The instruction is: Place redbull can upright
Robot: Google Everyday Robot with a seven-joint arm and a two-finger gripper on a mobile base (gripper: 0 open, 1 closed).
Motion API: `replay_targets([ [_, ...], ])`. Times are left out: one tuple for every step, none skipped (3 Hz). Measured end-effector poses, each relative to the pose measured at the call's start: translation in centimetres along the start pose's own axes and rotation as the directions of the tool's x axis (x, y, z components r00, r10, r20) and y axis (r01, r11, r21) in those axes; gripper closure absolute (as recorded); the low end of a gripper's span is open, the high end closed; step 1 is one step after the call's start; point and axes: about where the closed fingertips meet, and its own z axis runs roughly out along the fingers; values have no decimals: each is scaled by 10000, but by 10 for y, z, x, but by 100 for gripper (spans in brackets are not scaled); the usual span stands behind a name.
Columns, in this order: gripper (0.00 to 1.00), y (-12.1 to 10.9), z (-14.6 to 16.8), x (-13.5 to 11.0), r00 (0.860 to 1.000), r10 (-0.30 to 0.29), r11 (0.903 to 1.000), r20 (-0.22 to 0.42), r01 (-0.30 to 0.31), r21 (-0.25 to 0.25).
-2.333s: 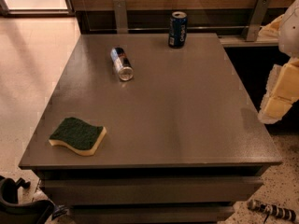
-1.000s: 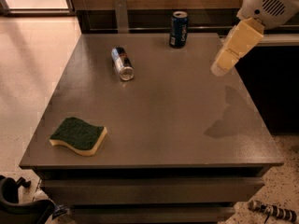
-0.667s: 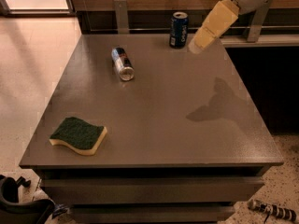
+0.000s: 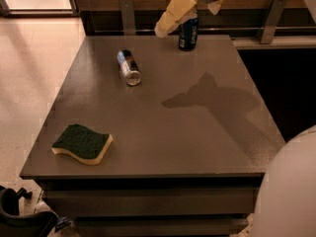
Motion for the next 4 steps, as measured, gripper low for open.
replay_targets([
  [0,15,30,-37,9970,662,9977,-408,-656,154],
  [0,13,39,-45,9970,713,9972,-313,-705,260],
  [0,14,59,-56,9831,1753,9829,-534,-1717,659],
  [0,25,83,-70,9535,2917,9523,-765,-2819,1171],
])
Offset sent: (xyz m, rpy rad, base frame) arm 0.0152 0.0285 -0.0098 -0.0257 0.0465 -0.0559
